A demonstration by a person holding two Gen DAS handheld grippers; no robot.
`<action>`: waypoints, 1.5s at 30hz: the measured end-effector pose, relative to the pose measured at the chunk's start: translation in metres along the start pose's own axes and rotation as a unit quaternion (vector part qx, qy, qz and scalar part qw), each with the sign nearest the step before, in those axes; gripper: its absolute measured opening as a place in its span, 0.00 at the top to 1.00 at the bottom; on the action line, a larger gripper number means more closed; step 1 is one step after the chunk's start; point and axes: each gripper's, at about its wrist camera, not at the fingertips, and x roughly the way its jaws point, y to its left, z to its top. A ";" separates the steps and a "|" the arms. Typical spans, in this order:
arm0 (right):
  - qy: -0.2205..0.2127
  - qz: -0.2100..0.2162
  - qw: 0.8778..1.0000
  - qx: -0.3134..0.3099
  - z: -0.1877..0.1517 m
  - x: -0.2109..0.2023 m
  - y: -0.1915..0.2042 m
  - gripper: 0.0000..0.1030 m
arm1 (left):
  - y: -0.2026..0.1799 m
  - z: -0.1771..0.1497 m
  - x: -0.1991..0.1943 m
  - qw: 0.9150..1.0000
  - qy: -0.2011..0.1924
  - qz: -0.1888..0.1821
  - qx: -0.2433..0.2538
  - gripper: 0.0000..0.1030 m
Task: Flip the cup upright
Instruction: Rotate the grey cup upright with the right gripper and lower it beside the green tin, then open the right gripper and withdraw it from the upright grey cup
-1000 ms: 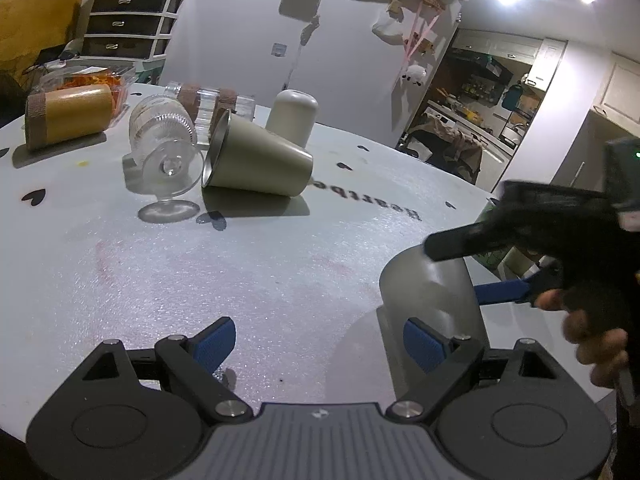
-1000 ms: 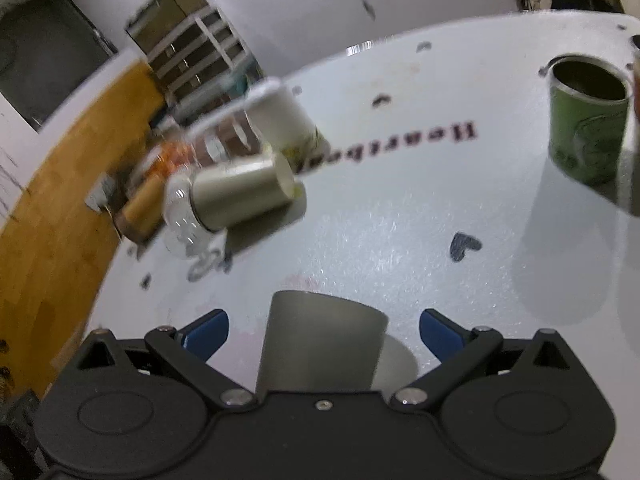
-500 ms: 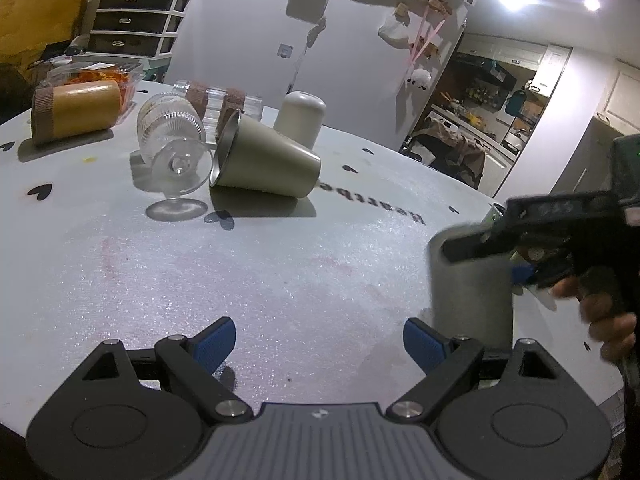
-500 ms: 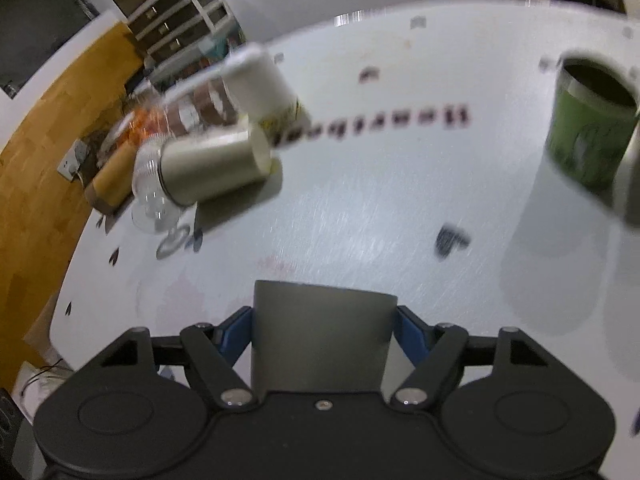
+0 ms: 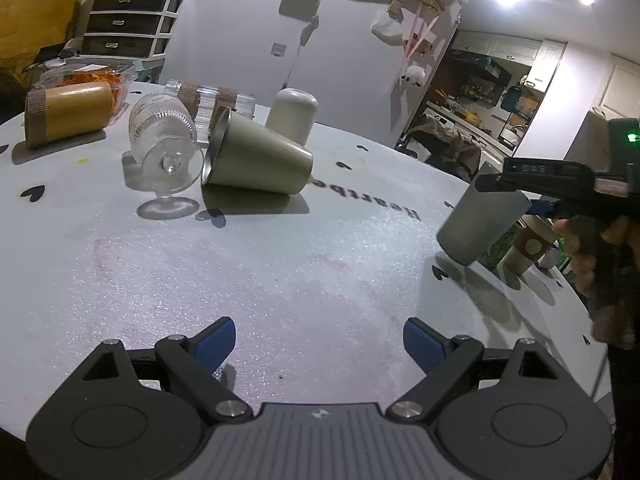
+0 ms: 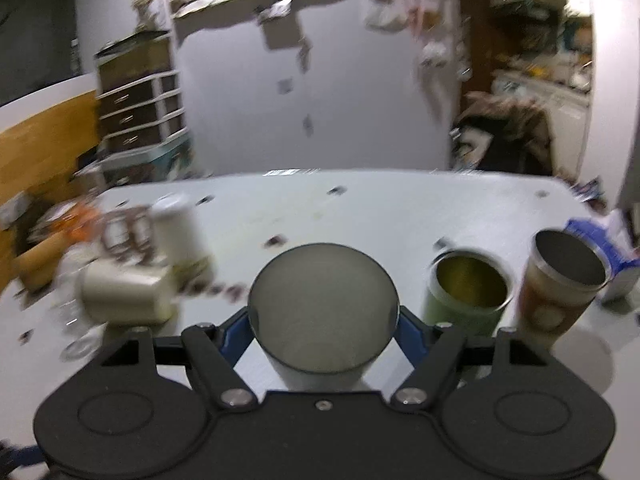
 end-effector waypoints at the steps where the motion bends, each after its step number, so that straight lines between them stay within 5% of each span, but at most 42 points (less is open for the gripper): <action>1: -0.004 -0.012 1.000 0.003 0.001 0.005 -0.003 0.27 | 0.000 0.000 0.000 1.000 0.000 0.000 0.000 0.12; 26: -0.043 -0.084 0.996 -0.003 0.000 0.048 0.012 0.27 | 0.005 -0.002 -0.001 1.000 -0.002 0.007 -0.001 0.12; 28: -0.045 -0.082 0.996 -0.003 0.000 0.045 0.011 0.18 | 0.004 -0.001 -0.001 1.000 -0.003 0.008 0.001 0.12; 36: -0.083 -0.049 0.995 0.018 -0.001 -0.009 0.004 0.15 | -0.005 0.005 -0.004 0.999 -0.021 0.019 0.023 0.12; 45: -0.134 -0.023 0.990 0.033 -0.053 -0.096 -0.008 0.14 | -0.019 0.011 -0.012 0.996 -0.056 0.035 0.059 0.12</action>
